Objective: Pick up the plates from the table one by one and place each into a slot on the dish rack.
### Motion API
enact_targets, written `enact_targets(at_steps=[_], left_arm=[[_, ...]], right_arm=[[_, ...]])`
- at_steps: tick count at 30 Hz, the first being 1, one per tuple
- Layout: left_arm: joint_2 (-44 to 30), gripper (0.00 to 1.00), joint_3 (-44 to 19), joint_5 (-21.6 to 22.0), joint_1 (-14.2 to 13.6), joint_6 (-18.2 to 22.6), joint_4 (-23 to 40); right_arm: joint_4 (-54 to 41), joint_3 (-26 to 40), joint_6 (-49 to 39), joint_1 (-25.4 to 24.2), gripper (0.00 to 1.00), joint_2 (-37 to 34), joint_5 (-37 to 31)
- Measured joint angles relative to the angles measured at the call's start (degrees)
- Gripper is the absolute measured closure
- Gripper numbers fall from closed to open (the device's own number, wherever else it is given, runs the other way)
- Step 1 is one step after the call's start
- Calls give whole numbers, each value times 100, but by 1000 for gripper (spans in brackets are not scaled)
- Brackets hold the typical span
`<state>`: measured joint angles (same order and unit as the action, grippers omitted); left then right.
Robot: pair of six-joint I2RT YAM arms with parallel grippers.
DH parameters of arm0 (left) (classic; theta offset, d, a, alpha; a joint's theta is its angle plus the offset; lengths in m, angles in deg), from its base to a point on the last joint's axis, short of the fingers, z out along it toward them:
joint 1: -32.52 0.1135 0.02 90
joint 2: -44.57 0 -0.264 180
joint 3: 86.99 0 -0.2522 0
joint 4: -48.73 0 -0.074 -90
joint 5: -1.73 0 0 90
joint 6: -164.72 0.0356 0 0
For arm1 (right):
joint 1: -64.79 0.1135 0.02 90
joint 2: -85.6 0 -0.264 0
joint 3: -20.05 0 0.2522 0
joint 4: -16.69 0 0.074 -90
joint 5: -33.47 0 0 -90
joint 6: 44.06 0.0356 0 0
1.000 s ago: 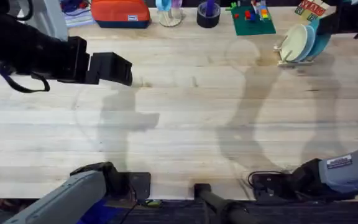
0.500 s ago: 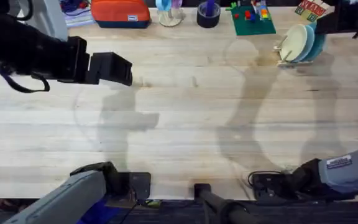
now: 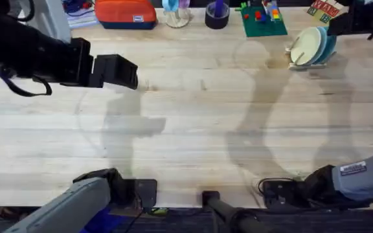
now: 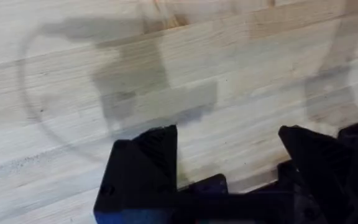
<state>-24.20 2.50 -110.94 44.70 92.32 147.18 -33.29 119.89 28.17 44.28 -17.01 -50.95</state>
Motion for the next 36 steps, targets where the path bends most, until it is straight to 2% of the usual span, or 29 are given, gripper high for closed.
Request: enact_targets(at_steps=[7, 17, 25, 28, 36], left_arm=[[0, 7, 0, 0, 0, -1, 0], [0, 8, 0, 0, 0, -2, 0], [0, 7, 0, 0, 0, -1, 0], [0, 6, 0, 0, 0, 0, 0], [0, 6, 0, 0, 0, 0, 0]], right_arm=[[-149, -2, 1, 0, 798, 273, 0], [-1326, -2, 109, 0, 361, 1291, 2], [-1924, -2, 357, 11, 166, 1776, 7], [-2044, -2, 453, 11, 134, 2011, 15], [-2630, -2, 539, 11, 127, 2647, 18]])
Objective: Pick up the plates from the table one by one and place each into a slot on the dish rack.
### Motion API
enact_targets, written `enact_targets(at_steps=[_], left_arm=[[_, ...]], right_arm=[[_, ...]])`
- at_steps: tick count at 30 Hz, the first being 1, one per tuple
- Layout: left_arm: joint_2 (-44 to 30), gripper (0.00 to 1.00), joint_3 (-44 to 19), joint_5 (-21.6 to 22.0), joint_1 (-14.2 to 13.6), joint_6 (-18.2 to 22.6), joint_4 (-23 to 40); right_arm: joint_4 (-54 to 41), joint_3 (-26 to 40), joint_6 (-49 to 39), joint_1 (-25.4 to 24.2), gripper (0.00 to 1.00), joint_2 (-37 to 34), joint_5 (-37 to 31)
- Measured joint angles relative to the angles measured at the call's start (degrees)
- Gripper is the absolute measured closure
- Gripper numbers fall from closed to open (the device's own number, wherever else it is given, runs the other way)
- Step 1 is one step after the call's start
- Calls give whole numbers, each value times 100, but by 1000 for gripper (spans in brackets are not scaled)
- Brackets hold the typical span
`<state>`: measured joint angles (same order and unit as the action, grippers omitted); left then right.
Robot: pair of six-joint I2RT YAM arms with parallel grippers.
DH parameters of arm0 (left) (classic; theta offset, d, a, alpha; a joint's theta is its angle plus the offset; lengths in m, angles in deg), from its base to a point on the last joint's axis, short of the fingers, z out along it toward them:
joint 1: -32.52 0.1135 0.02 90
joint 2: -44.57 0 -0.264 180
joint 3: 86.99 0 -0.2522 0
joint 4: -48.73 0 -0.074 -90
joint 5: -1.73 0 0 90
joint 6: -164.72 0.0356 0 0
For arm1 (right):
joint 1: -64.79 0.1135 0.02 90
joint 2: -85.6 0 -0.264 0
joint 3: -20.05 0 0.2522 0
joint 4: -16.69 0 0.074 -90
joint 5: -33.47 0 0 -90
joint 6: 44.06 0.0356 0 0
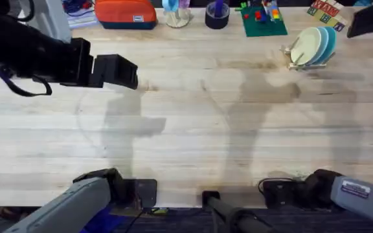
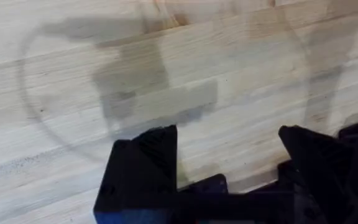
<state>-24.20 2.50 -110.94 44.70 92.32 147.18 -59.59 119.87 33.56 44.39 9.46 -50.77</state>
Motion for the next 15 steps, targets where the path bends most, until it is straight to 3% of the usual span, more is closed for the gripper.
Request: enact_targets(at_steps=[3, 6, 15], left_arm=[[0, 7, 0, 0, 0, 0, 0], [0, 7, 0, 0, 0, -2, 0], [0, 6, 0, 0, 0, -1, 0]], right_arm=[[-224, 0, 18, 0, 106, 209, 1], [-330, 0, 21, 0, 15, 418, 1], [-355, 0, 22, 0, 9, 962, 1]])
